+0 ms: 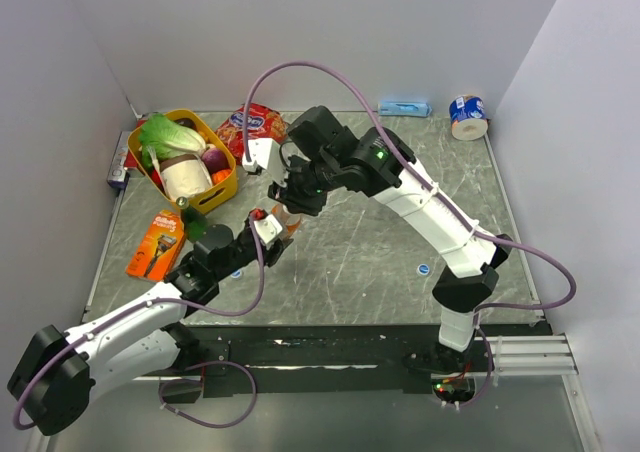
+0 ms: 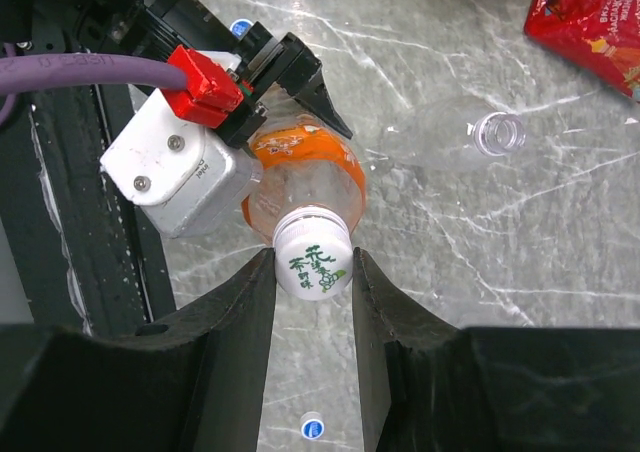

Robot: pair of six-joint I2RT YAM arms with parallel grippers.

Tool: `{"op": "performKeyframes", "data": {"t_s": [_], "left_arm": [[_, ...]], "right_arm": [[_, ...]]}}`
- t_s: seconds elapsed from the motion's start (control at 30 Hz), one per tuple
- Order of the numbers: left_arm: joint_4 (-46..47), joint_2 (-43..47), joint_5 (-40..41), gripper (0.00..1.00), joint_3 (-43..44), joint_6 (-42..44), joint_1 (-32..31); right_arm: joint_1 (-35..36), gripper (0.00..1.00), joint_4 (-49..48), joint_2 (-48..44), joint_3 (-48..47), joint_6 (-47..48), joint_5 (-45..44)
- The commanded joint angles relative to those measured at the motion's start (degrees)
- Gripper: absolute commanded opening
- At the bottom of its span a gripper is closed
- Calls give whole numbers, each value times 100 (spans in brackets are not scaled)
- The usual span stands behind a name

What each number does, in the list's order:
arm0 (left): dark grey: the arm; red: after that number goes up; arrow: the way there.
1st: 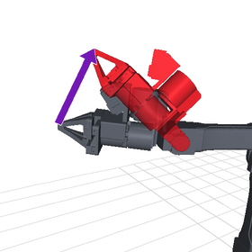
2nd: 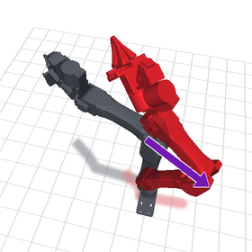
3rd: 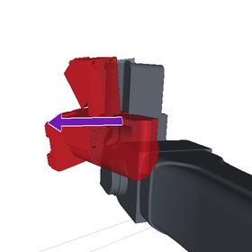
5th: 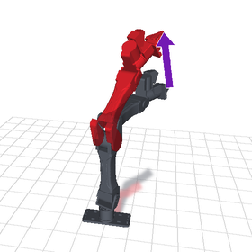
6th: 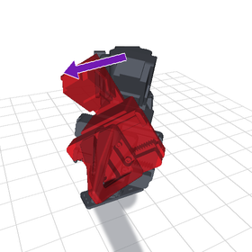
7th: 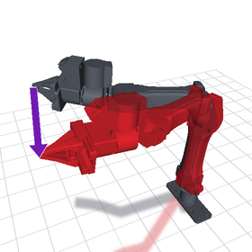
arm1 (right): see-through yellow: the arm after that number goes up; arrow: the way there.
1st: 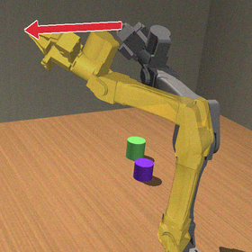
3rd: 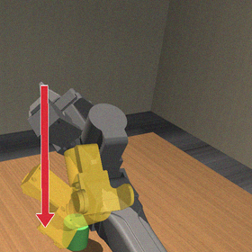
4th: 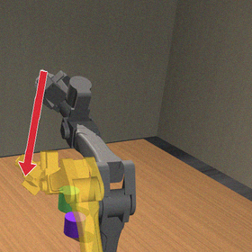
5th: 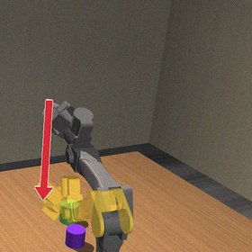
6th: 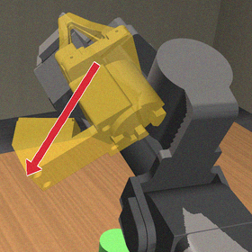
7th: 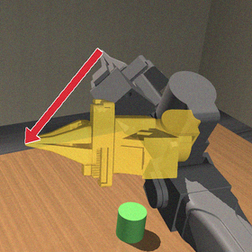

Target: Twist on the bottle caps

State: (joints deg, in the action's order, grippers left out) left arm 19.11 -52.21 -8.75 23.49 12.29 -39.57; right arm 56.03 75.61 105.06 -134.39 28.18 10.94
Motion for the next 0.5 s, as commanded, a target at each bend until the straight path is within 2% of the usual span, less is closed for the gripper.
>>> {"op": "performKeyframes", "data": {"t_s": [0.0, 0.13, 0.3, 0.47], "left_arm": [[1086, 193, -582, 1, 95, 123, -68], [805, 229, -724, 1, -63, 335, -68], [594, 141, -847, 1, -72, 195, -68], [444, 97, -988, 1, -151, 115, -68]], "right_arm": [[57, 38, 1158, 147, -105, -121, -48], [66, 43, 737, -64, 17, 90, -22], [66, 62, 472, -275, 106, 161, -13], [66, 70, 428, -450, 167, 214, 145]]}}
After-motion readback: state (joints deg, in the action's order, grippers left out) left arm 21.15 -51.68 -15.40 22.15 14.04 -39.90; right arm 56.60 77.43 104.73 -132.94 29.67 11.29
